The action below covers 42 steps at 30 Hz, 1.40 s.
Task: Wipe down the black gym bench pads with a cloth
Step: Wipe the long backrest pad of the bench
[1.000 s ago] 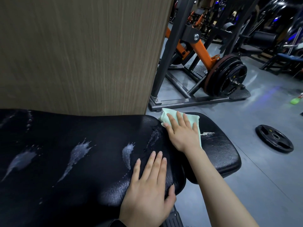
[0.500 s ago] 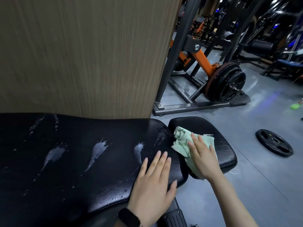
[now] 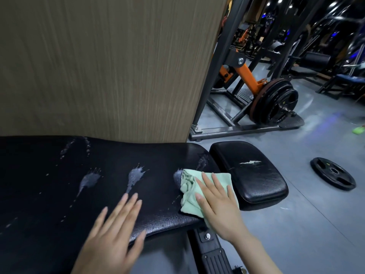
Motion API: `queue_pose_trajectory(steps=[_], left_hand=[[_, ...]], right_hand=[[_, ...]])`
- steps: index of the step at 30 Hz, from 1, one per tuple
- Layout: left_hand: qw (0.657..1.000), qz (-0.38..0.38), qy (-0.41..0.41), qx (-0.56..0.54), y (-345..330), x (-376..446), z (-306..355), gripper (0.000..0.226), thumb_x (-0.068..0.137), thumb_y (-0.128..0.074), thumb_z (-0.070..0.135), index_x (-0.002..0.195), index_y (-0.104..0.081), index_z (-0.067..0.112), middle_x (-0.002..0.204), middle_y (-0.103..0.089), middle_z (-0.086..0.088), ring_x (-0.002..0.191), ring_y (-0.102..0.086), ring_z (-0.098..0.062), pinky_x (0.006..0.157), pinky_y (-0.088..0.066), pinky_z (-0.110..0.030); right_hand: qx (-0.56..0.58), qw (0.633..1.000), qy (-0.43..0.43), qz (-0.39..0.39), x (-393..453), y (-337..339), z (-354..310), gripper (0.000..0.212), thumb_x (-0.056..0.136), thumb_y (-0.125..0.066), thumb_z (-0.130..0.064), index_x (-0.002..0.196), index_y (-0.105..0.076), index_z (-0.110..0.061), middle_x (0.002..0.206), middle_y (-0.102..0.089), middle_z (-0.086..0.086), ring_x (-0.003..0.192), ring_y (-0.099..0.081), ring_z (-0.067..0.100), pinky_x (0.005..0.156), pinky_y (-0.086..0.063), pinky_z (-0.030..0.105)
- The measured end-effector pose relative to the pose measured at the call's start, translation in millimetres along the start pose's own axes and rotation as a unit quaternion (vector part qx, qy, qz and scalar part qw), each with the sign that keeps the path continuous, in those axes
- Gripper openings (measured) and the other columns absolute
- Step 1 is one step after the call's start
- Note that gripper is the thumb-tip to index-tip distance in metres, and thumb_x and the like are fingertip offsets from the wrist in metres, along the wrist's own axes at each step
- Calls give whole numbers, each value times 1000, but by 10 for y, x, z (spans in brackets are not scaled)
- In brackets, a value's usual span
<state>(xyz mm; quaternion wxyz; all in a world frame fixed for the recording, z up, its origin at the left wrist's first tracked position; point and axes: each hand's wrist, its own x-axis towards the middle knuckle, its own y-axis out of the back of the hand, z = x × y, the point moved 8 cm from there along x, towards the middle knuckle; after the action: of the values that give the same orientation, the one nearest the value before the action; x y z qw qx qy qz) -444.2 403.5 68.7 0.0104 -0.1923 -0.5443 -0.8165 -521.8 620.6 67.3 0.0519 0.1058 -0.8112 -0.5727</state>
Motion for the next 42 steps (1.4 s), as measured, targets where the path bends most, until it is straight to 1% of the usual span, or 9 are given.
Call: queue_pose_trajectory(steps=[2,5,10,13,22,29,36,39,42], left_hand=[[1000,-14,23,8,55,-20,-139,63,95,-18,51,128,-52,11,138,-49,-1,138,-21,-4,108,-16,-29],[998,-35,46,18,51,-20,-232,66,95,-15,55,131,-49,12,140,-46,2,140,-16,-2,110,-12,-28],[996,-46,67,43,-10,56,-293,72,92,-15,62,136,-47,13,144,-42,2,139,-21,-8,110,-10,-31],[995,-35,60,68,7,141,-309,73,91,-19,63,138,-44,12,146,-39,1,139,-23,-10,108,-15,-36],[991,-37,70,104,-25,390,-436,78,89,-16,66,141,-40,12,148,-36,0,139,-26,-14,111,-22,-43],[992,-50,98,68,-45,386,-477,85,81,-6,71,148,-21,21,155,-11,8,142,1,-5,112,6,-34],[992,-55,102,58,-18,376,-477,86,80,-4,70,149,-16,21,156,-4,8,141,7,-5,112,8,-35],[989,-71,106,68,-24,379,-475,88,77,2,70,150,-9,22,157,3,8,141,12,-5,114,7,-38],[987,-88,107,80,-35,383,-468,88,74,9,69,149,1,24,156,12,10,140,18,-5,114,9,-38]], right_hand=[[-28,1000,-10,10,75,-9,-32,87,66,25,-75,145,-2,-50,156,8,-23,140,22,-1,113,13,33],[-46,999,-18,-1,271,-14,-63,80,75,11,-76,148,-1,-46,158,7,-19,144,17,5,115,7,39],[-61,998,-29,-17,646,-14,-22,55,97,-10,-56,149,-3,-41,159,5,-14,145,13,9,117,4,44],[-67,997,-30,-13,840,3,5,53,99,-15,-52,150,-4,-39,159,3,-13,146,12,10,117,3,45],[-58,998,-31,-7,1197,20,67,54,99,-15,-52,151,-9,-35,159,-1,-13,146,7,10,117,1,46],[-66,997,-26,-9,1230,-25,83,55,99,-15,-52,151,-8,-34,159,-1,-12,146,7,9,117,1,46],[-82,996,-6,-25,879,-55,28,53,99,-13,-53,148,-1,-39,159,3,-14,145,11,7,117,2,42],[-81,996,2,-29,650,-55,-10,64,82,2,-68,142,5,-46,157,6,-19,144,13,4,116,4,39],[-77,997,12,-24,405,-55,-43,70,74,9,-69,140,6,-50,156,8,-22,142,17,0,115,7,36]])
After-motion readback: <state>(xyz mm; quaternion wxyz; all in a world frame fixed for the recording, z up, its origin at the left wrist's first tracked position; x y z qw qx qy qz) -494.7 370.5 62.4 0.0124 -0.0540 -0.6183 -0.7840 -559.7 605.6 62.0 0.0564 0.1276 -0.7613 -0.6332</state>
